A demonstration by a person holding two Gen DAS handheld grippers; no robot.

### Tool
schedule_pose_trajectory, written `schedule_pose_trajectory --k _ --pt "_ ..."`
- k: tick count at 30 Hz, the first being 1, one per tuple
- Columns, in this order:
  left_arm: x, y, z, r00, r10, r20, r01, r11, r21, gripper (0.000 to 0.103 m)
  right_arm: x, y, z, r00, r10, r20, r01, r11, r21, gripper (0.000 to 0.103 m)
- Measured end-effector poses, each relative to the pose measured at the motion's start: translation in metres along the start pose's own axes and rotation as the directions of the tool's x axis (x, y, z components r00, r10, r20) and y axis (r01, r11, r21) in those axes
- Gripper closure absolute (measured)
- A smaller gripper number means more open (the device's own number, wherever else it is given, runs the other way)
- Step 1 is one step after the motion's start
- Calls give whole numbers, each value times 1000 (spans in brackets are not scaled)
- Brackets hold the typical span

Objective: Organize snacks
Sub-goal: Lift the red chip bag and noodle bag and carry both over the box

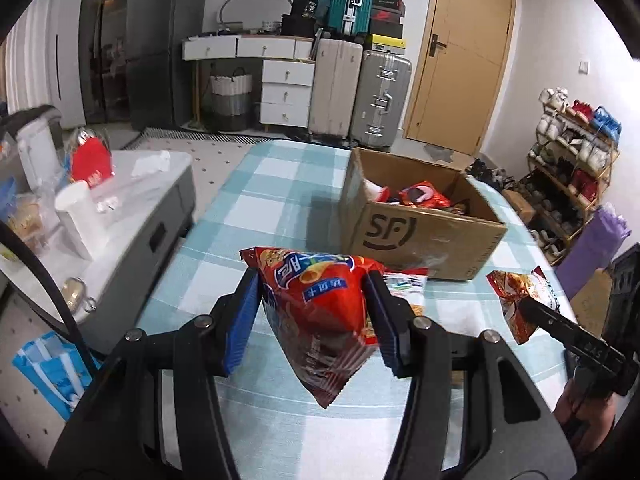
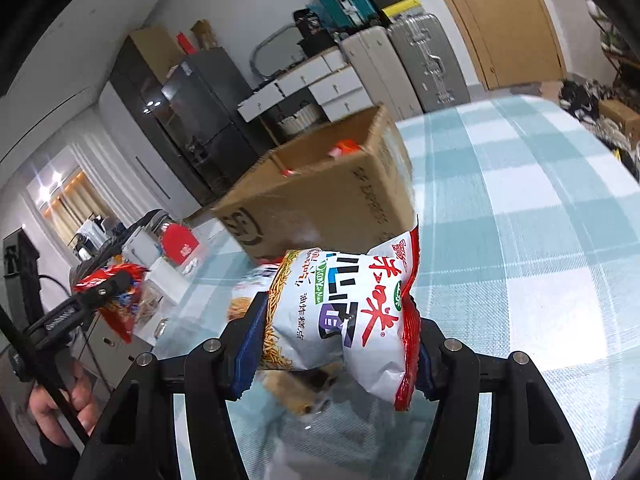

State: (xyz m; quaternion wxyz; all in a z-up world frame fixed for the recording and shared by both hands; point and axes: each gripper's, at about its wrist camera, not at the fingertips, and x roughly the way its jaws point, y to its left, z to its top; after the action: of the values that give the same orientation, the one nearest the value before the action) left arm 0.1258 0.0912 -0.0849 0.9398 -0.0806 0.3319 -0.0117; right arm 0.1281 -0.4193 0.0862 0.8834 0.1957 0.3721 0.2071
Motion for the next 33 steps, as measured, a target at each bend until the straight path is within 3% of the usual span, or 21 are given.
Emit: schedule_pose_trajectory --k 5,9,13,21,22,25,28,33 --pt "-6 -19 6 998 -54 14 54 998 13 61 -32 19 6 997 17 78 -17 1000 6 41" --pt "-7 -33 10 997 -75 20 74 996 46 61 -53 39 16 993 32 115 -27 999 -41 41" --pt "16 -28 2 988 -140 -63 140 990 1 66 -54 49 17 995 21 98 -15 998 -55 41" --pt "43 10 -25 971 -173 -166 158 982 -101 65 -39 40 3 999 4 50 -2 999 -38 41" --pt "41 16 -28 970 -177 -165 161 981 -106 62 -36 37 3 999 4 47 -2 999 -36 41" --pt "42 32 -31 977 -143 -155 127 986 -112 37 -27 27 -2 1000 5 29 -4 1000 -16 41" --pt "49 41 -34 972 -168 -165 148 980 -131 35 -17 18 -7 1000 10 8 -10 1000 4 41" --pt "63 22 -39 955 -215 -203 198 975 -98 34 -4 3 -12 1000 14 -14 -14 999 34 41"
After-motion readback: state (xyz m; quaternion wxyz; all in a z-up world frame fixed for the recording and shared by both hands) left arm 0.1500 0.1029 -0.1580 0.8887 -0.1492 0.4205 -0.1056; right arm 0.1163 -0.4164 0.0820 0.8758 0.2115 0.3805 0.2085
